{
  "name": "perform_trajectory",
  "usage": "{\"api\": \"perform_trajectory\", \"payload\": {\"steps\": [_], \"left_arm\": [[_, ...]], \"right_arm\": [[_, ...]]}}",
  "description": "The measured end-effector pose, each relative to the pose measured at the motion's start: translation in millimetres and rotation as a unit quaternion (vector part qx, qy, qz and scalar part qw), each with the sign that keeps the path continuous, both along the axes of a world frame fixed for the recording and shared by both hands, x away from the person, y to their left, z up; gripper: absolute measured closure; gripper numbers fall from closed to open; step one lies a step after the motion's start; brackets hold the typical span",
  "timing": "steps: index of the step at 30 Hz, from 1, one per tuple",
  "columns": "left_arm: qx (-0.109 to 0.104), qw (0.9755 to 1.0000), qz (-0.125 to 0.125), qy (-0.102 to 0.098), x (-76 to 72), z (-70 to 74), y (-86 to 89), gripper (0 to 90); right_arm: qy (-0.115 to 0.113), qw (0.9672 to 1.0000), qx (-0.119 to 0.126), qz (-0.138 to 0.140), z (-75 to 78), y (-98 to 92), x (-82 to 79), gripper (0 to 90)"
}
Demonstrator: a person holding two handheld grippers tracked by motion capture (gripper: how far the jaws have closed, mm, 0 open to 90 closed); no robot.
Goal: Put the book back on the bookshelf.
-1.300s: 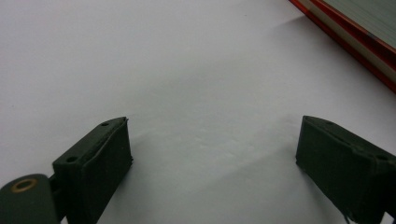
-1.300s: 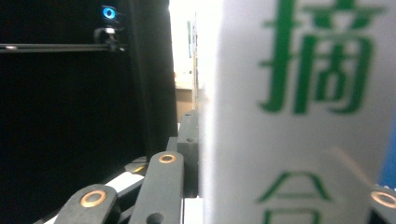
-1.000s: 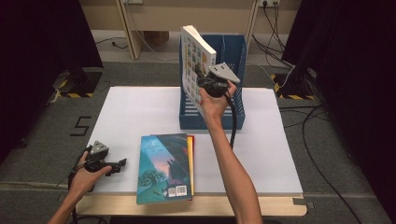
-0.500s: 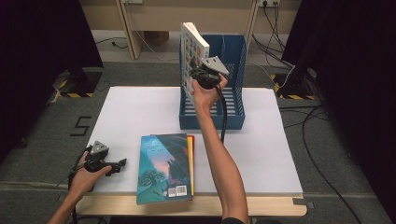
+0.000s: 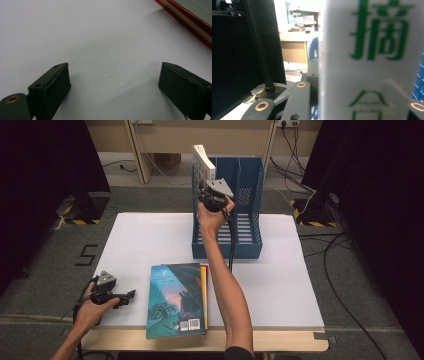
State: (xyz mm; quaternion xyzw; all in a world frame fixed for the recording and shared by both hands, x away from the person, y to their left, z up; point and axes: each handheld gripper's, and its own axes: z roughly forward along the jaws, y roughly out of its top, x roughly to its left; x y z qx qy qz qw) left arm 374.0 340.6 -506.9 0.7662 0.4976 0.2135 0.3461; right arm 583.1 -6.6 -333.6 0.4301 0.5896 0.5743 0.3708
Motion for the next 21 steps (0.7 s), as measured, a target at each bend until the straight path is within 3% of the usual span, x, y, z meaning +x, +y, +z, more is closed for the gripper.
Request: {"api": "perform_trajectory", "payload": {"steps": [12,16,21], "left_arm": [[0.000,1.0000,0.000,0.000,0.0,0.0,0.1,9.1],[0.000,1.0000,0.000,0.000,0.0,0.0,0.1,9.1],[0.000,1.0000,0.000,0.000,-0.1,0.0,0.0,9.1]], "right_arm": [[0.018,0.9997,-0.009,-0.011,-31.6,9.1,19.4,73.8],[0.022,0.9996,-0.016,-0.006,-36.5,12.9,19.4,73.7],[0.038,0.9993,-0.007,-0.005,-44.1,12.2,19.4,73.6]]}}
